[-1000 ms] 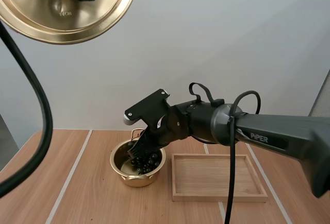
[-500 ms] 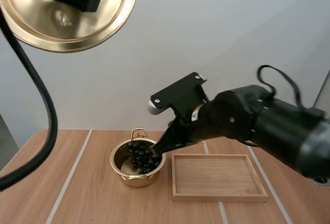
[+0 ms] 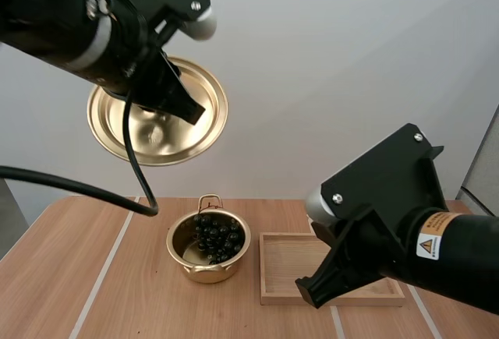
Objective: Open the lid, put the grape in the pot, and close it
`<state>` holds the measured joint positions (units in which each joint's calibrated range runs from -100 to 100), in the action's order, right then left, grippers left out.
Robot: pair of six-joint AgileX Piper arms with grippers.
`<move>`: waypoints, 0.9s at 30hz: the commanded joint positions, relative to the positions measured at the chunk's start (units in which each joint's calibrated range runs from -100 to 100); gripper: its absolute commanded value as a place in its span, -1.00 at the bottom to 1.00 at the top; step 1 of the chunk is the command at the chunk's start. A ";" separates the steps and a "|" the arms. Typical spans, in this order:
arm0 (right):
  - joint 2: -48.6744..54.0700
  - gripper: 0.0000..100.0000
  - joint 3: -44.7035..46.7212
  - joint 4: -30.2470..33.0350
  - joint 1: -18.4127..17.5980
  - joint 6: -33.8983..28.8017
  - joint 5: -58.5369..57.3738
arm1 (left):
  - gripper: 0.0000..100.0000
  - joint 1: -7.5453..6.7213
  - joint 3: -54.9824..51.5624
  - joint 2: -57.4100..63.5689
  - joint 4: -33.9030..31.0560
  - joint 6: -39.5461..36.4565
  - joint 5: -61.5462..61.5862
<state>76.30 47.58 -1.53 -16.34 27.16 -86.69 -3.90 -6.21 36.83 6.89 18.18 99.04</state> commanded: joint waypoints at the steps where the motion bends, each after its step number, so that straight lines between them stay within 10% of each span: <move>1: 2.32 -1.00 0.09 -0.31 1.55 0.04 -4.50 | -1.00 -0.22 -5.10 -2.61 3.75 2.21 -3.72; 27: 3.94 -1.00 0.09 -3.32 5.59 0.04 -9.81 | -1.00 -0.22 -17.64 -33.18 11.38 11.73 -20.61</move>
<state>79.75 47.58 -4.70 -11.03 27.16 -96.60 -3.90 -23.79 5.40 16.85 29.46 81.56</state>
